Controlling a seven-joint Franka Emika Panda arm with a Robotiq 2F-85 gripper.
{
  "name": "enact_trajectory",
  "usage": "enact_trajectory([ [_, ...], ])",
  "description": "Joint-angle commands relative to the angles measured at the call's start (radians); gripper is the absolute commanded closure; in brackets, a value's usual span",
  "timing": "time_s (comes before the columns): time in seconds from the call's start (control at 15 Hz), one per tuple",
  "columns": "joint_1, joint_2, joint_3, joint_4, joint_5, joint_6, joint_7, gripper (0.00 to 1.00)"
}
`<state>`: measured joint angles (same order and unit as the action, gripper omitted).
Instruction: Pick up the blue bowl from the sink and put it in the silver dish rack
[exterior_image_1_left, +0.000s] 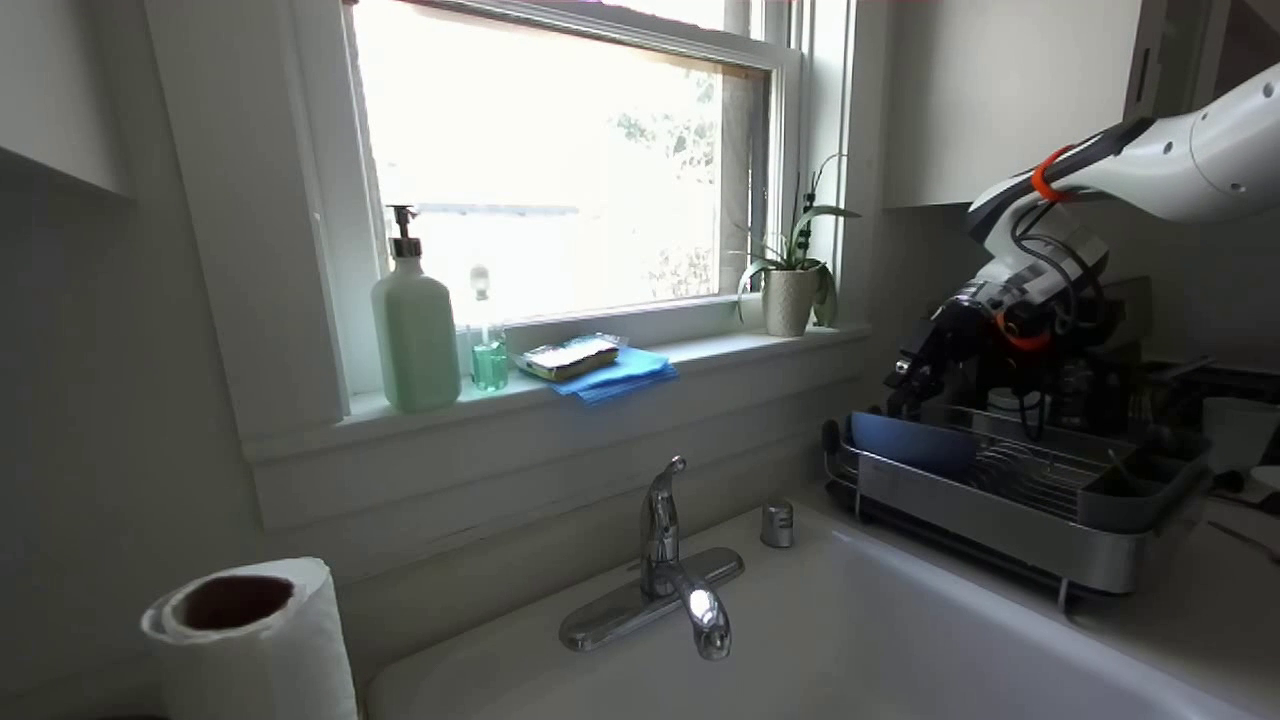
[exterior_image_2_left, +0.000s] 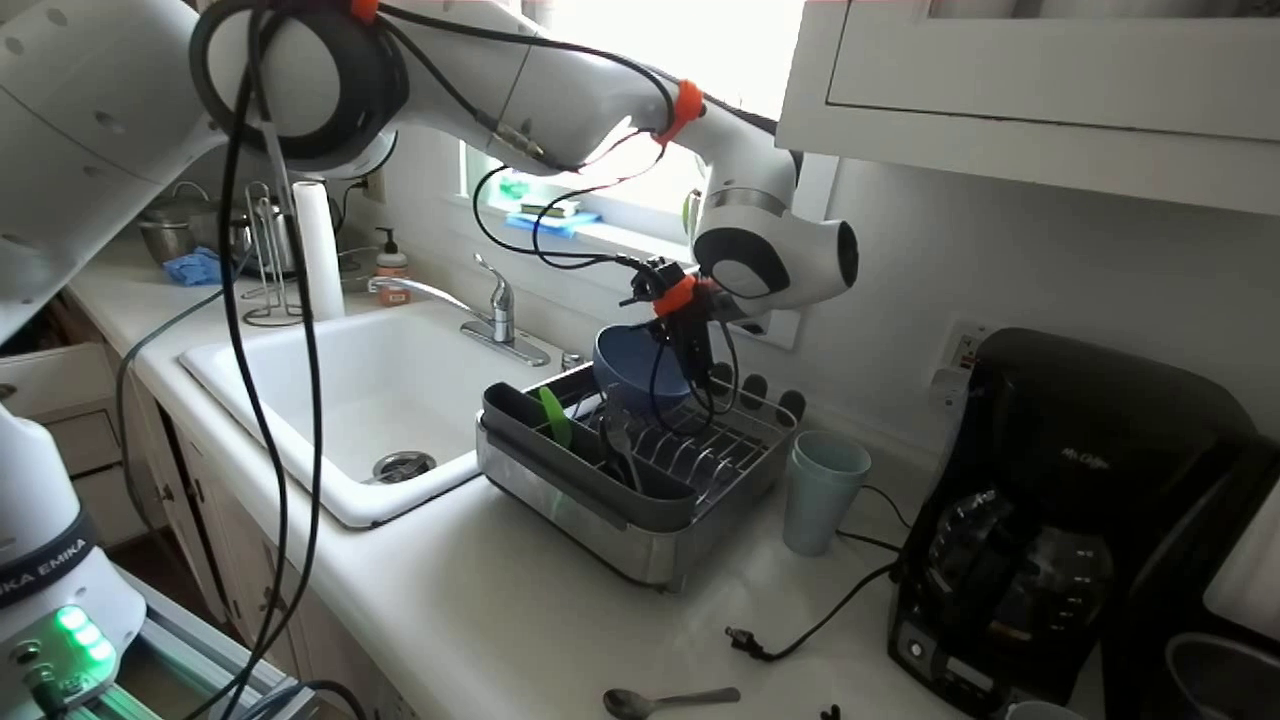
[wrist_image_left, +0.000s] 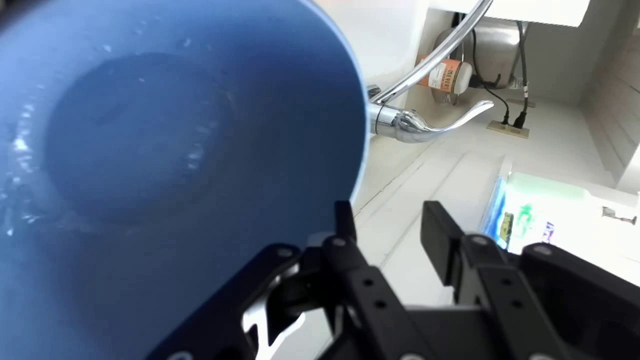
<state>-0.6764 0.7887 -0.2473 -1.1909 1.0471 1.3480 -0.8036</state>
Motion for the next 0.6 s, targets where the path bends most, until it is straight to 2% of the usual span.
enact_trajectory([
  [0.0, -0.041, 0.043, 0.034, 0.101, -0.043, -0.005, 0.037, 0.28],
  [0.27, -0.083, 0.057, 0.060, 0.177, -0.057, -0.035, 0.057, 0.02],
  [0.4, -0.087, 0.043, 0.070, 0.187, -0.080, -0.034, 0.079, 0.00],
  [0.47, -0.060, 0.029, 0.034, 0.176, -0.069, -0.031, 0.081, 0.00],
  [0.53, -0.049, 0.008, 0.026, 0.165, -0.076, -0.013, 0.100, 0.00],
])
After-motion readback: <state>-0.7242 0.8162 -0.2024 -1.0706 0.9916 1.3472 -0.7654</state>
